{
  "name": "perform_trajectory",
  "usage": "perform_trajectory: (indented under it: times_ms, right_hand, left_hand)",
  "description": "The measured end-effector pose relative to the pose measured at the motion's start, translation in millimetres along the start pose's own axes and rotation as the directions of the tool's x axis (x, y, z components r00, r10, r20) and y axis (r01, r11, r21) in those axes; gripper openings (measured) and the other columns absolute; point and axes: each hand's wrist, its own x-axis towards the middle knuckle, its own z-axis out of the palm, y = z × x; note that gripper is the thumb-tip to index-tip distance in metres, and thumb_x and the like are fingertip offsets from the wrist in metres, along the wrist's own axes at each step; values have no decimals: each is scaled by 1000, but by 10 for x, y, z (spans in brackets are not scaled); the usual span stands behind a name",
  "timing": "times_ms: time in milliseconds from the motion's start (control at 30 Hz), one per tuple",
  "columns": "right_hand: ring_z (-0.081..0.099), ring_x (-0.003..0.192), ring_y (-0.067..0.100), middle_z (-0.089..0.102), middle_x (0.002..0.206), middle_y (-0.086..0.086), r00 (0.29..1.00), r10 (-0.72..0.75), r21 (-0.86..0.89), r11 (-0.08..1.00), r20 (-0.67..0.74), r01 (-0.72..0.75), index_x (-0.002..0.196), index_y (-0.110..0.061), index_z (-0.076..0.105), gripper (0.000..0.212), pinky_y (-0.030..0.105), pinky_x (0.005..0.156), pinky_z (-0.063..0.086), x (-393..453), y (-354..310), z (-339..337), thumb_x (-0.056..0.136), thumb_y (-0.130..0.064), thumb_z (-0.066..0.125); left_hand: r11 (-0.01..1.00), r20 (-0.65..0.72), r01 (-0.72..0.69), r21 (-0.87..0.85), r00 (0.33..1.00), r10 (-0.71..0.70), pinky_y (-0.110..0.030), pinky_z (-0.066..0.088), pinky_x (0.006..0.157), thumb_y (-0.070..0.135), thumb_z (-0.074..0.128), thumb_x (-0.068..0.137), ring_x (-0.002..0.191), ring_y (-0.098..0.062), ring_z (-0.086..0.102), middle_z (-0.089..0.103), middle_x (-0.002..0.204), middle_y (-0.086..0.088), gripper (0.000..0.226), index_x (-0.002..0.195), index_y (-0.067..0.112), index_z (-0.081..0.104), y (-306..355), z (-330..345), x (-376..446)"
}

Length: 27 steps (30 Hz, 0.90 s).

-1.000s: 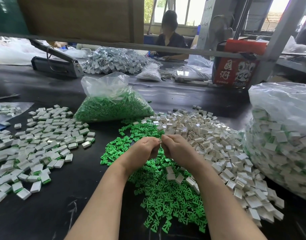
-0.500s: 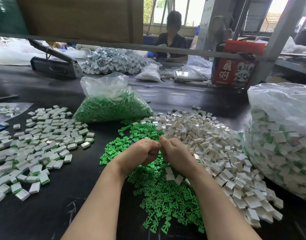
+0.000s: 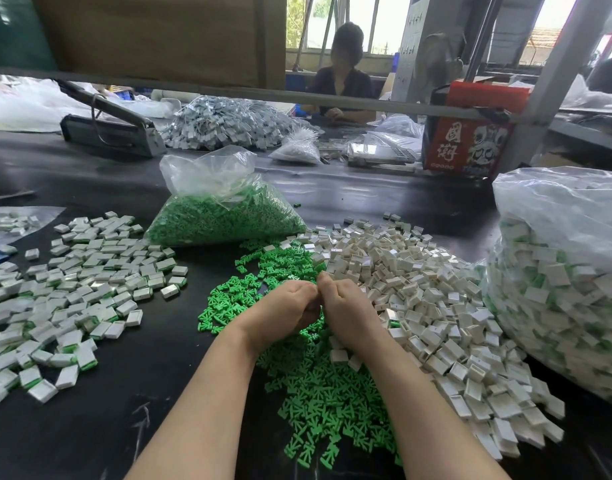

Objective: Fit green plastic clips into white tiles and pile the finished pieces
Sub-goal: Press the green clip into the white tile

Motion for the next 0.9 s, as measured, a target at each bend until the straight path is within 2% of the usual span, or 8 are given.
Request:
perform_trajectory:
  times_ms: [233,400,500,633,700,733,800,900]
  right_hand:
    - [39,54,19,44,54,0,1000,9,-37,999,-7,-9,52,-18,40,54,36,60,32,-7,3,-9,105,-29,33]
    - [39,53,19,43,53,-1,1000,6,-31,1000,6,-6,52,-18,41,54,39,60,32,-13,9,-9,104,-29,33]
    - [37,51,17,42,51,-3,1000,-5,-5,1000,10,5,52,-19,41,54,39,59,32,-16,16,-11,104,-30,34]
    - [33,55,15,39,55,-5,994,15,222,974,104,-38,60,-20,42,46,40,60,29,-21,28,-50,105,-26,35]
    - [32,52,11,37,54,-8,984,18,368,926,178,-83,62,-20,42,43,31,54,30,-31,24,-107,105,-23,36]
    - [32,49,8,38,51,-11,978,12,408,908,208,-98,63,-19,42,43,23,50,31,-36,19,-143,105,-22,38]
    - [31,43,4,38,48,-13,971,-7,437,894,239,-102,63,-16,44,42,14,44,28,-45,13,-207,105,-23,41]
    - [28,41,5,37,49,-9,973,-14,452,887,232,-95,63,-15,46,41,15,41,25,-54,14,-264,102,-26,46]
  left_hand:
    - [1000,6,17,13,1000,-18,-16,23,41,17,29,107,44,-3,26,33,50,15,40,68,20,39,-7,0,3]
    - [999,25,13,31,1000,-14,-16,24,42,18,29,107,45,-4,26,34,52,15,41,67,21,38,-17,-27,0]
    - [1000,30,8,11,1000,-9,-14,27,43,19,30,107,45,-2,29,37,53,16,41,69,21,44,-33,-34,-9]
    - [999,38,-4,-47,999,6,-14,25,42,28,37,104,47,-3,28,36,56,15,40,66,27,51,-54,-74,-22]
    - [997,53,-2,-79,999,6,-14,24,41,33,41,97,46,-5,25,33,57,11,30,68,25,45,-60,-110,-30]
    - [995,64,-4,-95,998,10,-15,23,41,35,42,96,46,-6,24,32,58,9,29,69,24,42,-67,-128,-32]
    - [994,71,-17,-106,997,25,-15,24,42,36,42,97,48,-8,23,30,59,7,31,68,25,41,-85,-155,-31]
    - [995,56,-41,-92,997,46,-18,23,44,38,44,96,51,-10,22,31,59,7,33,66,26,43,-101,-161,-20]
